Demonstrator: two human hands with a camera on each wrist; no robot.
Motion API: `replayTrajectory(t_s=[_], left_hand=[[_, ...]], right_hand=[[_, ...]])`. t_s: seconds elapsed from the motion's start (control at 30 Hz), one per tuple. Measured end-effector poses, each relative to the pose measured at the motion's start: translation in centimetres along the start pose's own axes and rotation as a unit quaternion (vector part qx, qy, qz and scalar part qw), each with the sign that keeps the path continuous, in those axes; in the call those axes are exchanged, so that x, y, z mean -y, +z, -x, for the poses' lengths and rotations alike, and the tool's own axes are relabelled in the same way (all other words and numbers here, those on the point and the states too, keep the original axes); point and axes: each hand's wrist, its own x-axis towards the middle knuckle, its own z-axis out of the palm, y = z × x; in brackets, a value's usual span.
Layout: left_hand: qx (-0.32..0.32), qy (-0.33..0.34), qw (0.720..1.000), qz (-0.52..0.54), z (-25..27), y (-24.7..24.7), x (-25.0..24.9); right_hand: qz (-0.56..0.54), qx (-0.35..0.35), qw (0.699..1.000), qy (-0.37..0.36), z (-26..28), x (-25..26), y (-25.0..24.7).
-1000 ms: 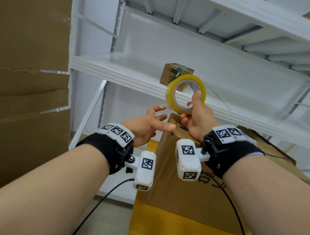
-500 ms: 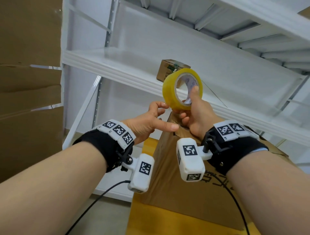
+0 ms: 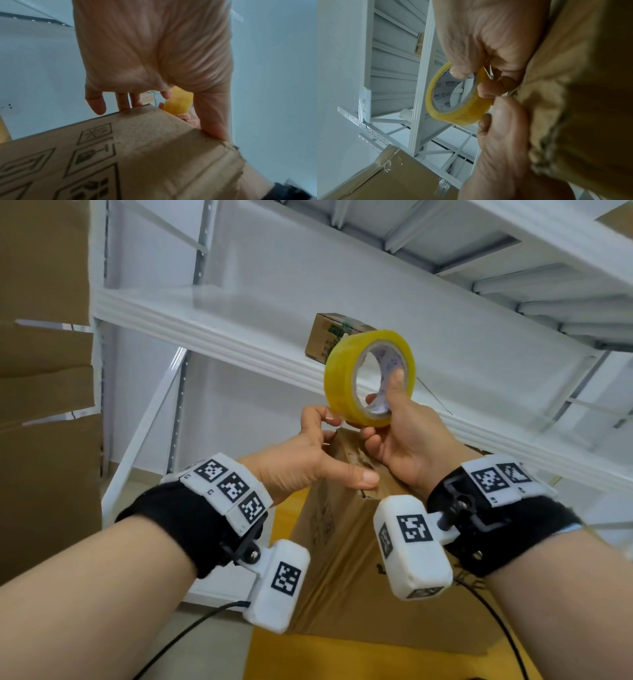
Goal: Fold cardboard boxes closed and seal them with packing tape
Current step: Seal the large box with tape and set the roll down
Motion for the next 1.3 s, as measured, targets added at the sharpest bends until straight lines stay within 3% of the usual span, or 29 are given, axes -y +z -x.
replayTrajectory(t_s=[0.37,0.57,0.77,1.3], left_hand=[[-0.081,-0.032,0.994,0.063,-1.1,0.7,0.5],[-0.072,-0.047,0.995,0.053,-1.0,0.4,0.3],[-0.075,-0.056,0.996,-0.007,-1.2,0.8,0.0],[-0.095,-0.043,0.994,0.027,-1.3,0.3,0.0]], right_hand=[[0.028,-0.013,0.999,-0.015,-0.3,-0.5,0.8],[0.041,-0.011,0.999,0.012,-0.4,0.0,1.2],[0.01,-0.068,0.998,-0.013,0.2,-0.4,0.6],[-0.007,-0.084,0.996,0.021,0.2,-1.3,0.6]])
